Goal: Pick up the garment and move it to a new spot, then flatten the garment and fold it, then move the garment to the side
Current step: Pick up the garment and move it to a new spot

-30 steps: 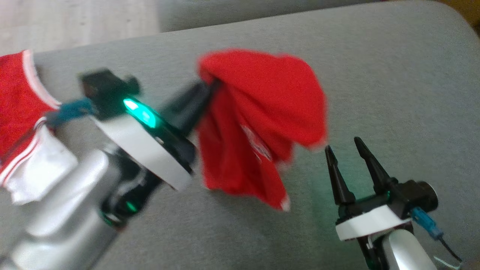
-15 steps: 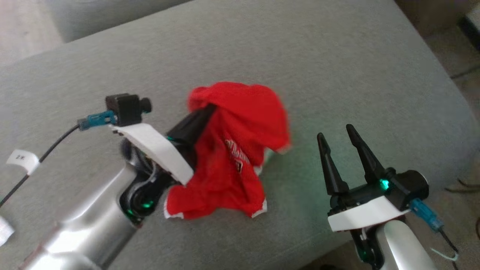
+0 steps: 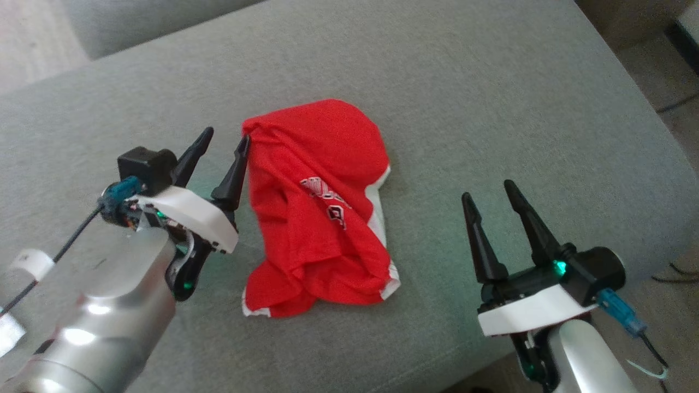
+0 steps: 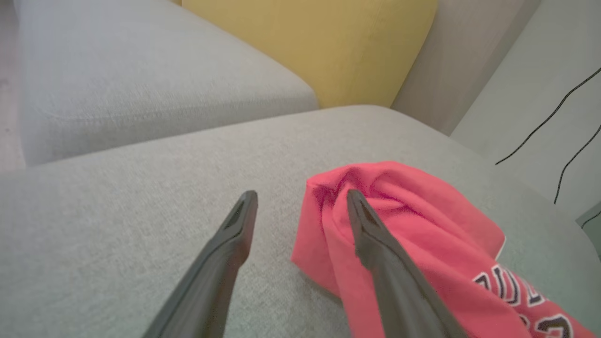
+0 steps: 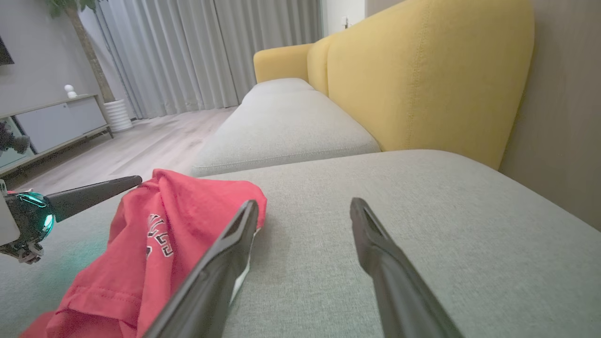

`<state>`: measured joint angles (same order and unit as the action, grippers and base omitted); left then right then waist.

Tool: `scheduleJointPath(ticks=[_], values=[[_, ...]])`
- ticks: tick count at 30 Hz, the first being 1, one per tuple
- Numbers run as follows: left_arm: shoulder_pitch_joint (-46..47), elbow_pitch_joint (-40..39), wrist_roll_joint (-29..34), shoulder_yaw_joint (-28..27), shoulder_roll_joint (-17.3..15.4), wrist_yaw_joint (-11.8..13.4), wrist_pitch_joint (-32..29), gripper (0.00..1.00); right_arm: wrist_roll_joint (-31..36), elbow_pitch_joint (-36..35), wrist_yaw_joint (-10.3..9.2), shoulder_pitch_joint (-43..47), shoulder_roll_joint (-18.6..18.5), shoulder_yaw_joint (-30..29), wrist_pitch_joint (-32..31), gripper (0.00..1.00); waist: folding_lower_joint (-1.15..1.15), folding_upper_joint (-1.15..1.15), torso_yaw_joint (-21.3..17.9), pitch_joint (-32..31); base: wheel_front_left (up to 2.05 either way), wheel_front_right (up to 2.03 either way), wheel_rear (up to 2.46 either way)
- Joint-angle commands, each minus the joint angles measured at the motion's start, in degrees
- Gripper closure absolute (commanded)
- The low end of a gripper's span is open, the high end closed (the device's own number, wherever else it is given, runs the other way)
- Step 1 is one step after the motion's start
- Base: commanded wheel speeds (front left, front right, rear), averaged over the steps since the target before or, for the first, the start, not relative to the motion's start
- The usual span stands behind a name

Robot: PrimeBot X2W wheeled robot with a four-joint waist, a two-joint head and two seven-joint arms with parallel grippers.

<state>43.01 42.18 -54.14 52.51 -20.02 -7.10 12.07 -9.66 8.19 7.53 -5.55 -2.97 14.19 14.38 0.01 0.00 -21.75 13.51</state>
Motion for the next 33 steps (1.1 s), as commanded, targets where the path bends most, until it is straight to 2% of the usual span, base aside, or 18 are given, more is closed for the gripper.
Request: scheduleJointPath(ticks=[1,3,5,9,13,22,27,33], values=[[1.67,-0.49,1.36,-3.0,-0.54,0.62,2.27,0.0,1.09,-1.54,-0.04,-1.55,0.09,0.25,0.62,0.0,-0.01,0.0,2.3,-2.03,0.0,0.0,0.0],[1.14,-0.77,2.4,-3.84,-0.37,1.38,2.68,0.0,1.51,-1.56,-0.04,-1.38,0.09,-0.18,0.62,0.0,-0.01,0.0,2.97,-2.63,0.0,0.0,0.0],[-0.51,-4.55,6.04,-7.42,-0.31,3.68,2.86,0.0,2.57,-1.71,-0.04,-0.85,0.09,-1.46,0.62,0.0,-0.01,0.0,4.64,-3.89,0.0,0.0,0.0],[-10.77,-16.13,12.91,-17.7,0.94,7.66,2.9,0.0,5.02,-2.35,-0.04,0.6,0.09,-4.65,0.62,0.0,-0.01,0.0,8.65,-6.34,0.0,0.0,0.0],[-22.2,-25.43,20.18,-24.38,3.06,9.54,2.91,0.0,8.21,-2.76,-0.04,2.4,0.09,-7.68,0.62,0.0,-0.01,0.0,12.99,-8.53,0.0,0.0,0.0],[-42.07,-35.58,31.42,-35.08,8.74,9.58,2.92,0.0,10.56,-2.29,-0.04,7.43,0.09,-12.02,0.62,0.0,-0.01,0.0,20.0,-12.72,0.0,0.0,0.0],[-49.53,-35.96,36.01,-41.33,11.87,6.86,2.92,0.0,9.06,-0.47,-0.04,9.74,0.09,-12.85,0.62,0.0,-0.01,0.0,22.47,-13.89,0.0,0.0,0.0],[-51.37,-35.19,39.54,-46.03,13.88,3.54,2.93,0.0,6.03,2.14,-0.04,11.3,0.09,-13.9,0.62,0.0,-0.01,0.0,23.82,-14.39,0.0,0.0,0.0]])
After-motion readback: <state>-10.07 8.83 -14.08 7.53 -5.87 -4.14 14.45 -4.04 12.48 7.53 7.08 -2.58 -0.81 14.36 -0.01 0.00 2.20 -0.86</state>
